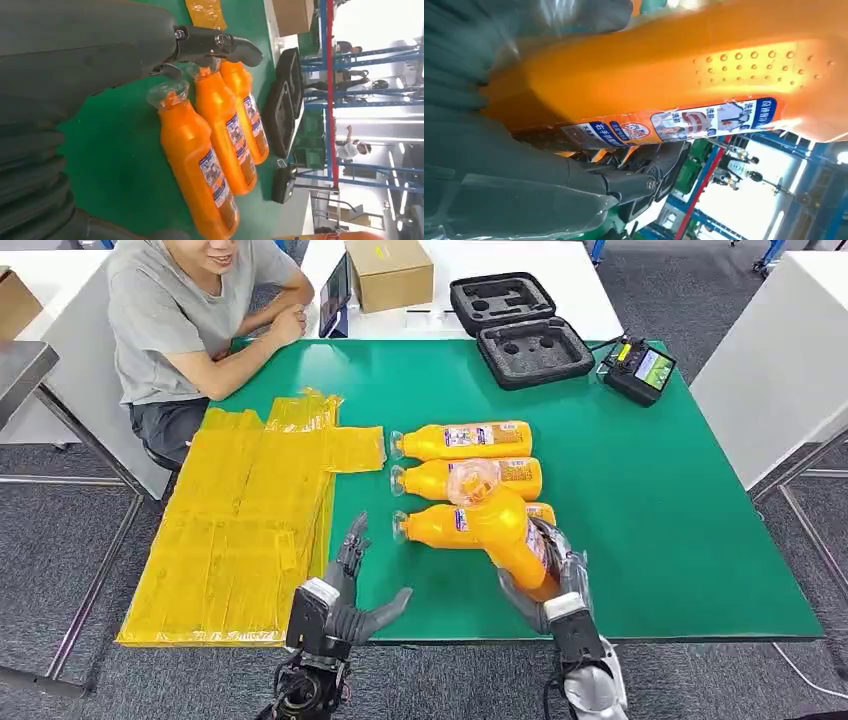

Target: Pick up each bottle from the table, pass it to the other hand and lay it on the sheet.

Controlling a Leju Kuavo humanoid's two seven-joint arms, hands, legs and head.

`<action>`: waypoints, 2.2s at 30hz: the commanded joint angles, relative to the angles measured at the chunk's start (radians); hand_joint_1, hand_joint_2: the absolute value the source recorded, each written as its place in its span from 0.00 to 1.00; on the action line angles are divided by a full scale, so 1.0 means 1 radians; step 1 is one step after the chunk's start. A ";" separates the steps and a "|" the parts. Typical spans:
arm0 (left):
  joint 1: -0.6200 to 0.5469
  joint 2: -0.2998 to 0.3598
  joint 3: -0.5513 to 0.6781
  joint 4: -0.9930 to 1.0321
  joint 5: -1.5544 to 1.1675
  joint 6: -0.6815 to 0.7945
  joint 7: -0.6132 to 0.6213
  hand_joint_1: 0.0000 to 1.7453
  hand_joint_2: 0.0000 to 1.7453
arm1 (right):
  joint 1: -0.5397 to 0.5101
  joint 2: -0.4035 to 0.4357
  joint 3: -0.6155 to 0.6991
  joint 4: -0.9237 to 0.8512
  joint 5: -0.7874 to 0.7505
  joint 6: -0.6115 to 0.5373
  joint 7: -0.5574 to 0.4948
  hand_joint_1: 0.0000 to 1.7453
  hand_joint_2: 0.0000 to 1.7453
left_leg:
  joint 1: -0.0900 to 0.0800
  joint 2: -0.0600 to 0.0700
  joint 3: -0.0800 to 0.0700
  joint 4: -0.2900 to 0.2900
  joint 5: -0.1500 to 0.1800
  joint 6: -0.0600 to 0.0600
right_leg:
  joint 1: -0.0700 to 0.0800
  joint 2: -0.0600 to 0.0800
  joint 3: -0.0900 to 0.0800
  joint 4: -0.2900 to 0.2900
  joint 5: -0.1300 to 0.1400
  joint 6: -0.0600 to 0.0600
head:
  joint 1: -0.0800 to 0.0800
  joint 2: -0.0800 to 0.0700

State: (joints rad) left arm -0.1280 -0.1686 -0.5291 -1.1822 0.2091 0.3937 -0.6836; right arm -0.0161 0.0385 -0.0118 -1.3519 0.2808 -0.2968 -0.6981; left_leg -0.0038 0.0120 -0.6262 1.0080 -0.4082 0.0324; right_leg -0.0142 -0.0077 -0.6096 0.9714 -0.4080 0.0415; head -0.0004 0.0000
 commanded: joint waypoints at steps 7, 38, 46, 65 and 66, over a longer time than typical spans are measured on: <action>-0.136 -0.041 -0.024 0.128 0.072 -0.023 0.028 0.00 1.00 | -0.205 0.049 0.190 0.252 0.036 -0.018 0.000 1.00 1.00 | 0.001 0.002 0.005 -0.001 -0.001 -0.002 | 0.001 0.003 0.004 -0.001 0.000 -0.002 | 0.000 0.000; -0.127 -0.034 -0.075 0.078 0.072 -0.057 0.031 0.00 1.00 | -0.237 0.044 0.277 0.344 0.004 -0.051 0.000 1.00 1.00 | 0.001 0.000 0.003 0.000 0.000 -0.001 | 0.000 0.001 0.003 0.000 -0.001 -0.001 | 0.000 0.000; -0.145 -0.048 -0.103 0.088 0.073 -0.073 0.036 0.00 1.00 | -0.251 0.037 0.288 0.358 0.010 -0.059 0.000 1.00 1.00 | 0.000 -0.001 0.002 0.000 0.000 -0.001 | 0.000 0.000 0.002 0.000 0.000 -0.001 | 0.000 0.000; -0.154 -0.051 -0.085 0.065 0.119 -0.042 0.043 0.00 1.00 | -0.290 0.059 0.366 0.419 0.051 -0.066 0.000 1.00 1.00 | 0.000 0.000 0.002 0.000 0.000 -0.001 | 0.000 0.001 0.002 0.000 0.000 -0.001 | 0.000 0.000; -0.156 -0.053 -0.084 0.069 0.120 -0.040 0.042 0.00 1.00 | -0.288 0.059 0.369 0.417 0.051 -0.068 0.000 1.00 1.00 | 0.001 0.000 0.004 0.000 0.000 -0.001 | 0.001 0.001 0.003 0.000 -0.001 -0.001 | 0.000 0.000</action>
State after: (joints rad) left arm -0.2458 -0.2289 -0.6065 -1.1399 0.3124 0.3410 -0.6481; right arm -0.2561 0.0816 0.2976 -1.0197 0.3349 -0.3719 -0.6989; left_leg -0.0037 0.0116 -0.6265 1.0080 -0.4069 0.0328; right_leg -0.0141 -0.0087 -0.6098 0.9716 -0.4078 0.0416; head -0.0004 0.0000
